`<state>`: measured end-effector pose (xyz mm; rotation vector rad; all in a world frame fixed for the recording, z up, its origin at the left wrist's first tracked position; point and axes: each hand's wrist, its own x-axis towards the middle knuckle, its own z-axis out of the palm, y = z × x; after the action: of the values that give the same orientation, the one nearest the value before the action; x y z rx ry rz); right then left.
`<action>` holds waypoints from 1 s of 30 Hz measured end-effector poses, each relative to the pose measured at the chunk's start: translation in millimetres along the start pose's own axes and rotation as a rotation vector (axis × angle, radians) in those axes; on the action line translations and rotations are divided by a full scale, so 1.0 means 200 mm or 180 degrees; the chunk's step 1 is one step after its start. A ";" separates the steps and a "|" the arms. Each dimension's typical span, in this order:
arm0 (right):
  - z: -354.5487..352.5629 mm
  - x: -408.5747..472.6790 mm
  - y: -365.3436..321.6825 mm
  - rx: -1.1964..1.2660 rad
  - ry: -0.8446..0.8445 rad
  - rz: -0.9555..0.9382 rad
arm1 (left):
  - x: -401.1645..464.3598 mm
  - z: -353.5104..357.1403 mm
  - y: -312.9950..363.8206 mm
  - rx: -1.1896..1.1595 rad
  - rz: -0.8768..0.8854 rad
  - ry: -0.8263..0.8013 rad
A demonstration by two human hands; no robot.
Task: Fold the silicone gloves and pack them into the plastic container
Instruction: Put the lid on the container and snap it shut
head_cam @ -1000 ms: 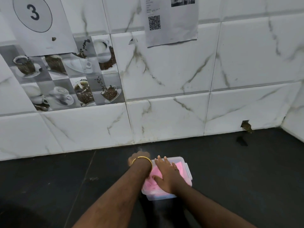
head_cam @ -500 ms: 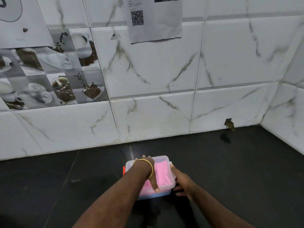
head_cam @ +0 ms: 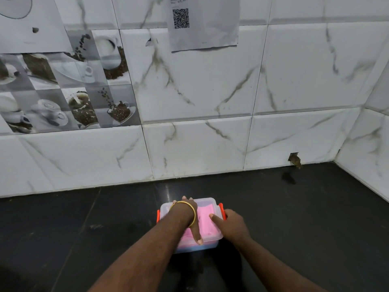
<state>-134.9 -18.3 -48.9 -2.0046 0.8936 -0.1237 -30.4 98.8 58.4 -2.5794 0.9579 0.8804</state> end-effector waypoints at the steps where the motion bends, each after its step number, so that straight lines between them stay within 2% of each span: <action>1: 0.01 -0.01 0.00 -0.0139 0.0057 -0.0057 | 0.01 0.00 0.00 0.0004 0.0006 0.0002; 8: 0.03 -0.05 -0.03 -0.0427 0.0391 -0.0172 | 0.07 0.01 -0.01 0.0020 -0.0018 0.0048; 13: 0.04 -0.07 -0.09 -0.1354 0.0640 -0.0431 | 0.08 0.02 -0.01 0.0010 -0.0061 0.0006; 19: 0.00 -0.06 -0.10 -0.1599 0.0378 -0.0443 | 0.06 0.02 -0.02 -0.0062 -0.0054 0.0067; 24: -0.05 -0.09 -0.06 -0.1284 -0.0023 -0.0449 | -0.03 0.11 -0.10 -0.0170 0.0221 0.0539; 27: -0.09 -0.16 -0.05 -0.1300 0.0006 -0.0703 | -0.09 0.21 -0.20 -0.0319 -0.0215 0.1062; 30: -0.08 -0.23 -0.04 -0.1591 0.0047 -0.0951 | -0.13 0.31 -0.29 -0.0275 -0.0710 0.1223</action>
<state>-171.0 1.6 -22.8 -2.6013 0.6698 -0.0870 -35.6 182.8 26.5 -2.9212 0.7093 0.3825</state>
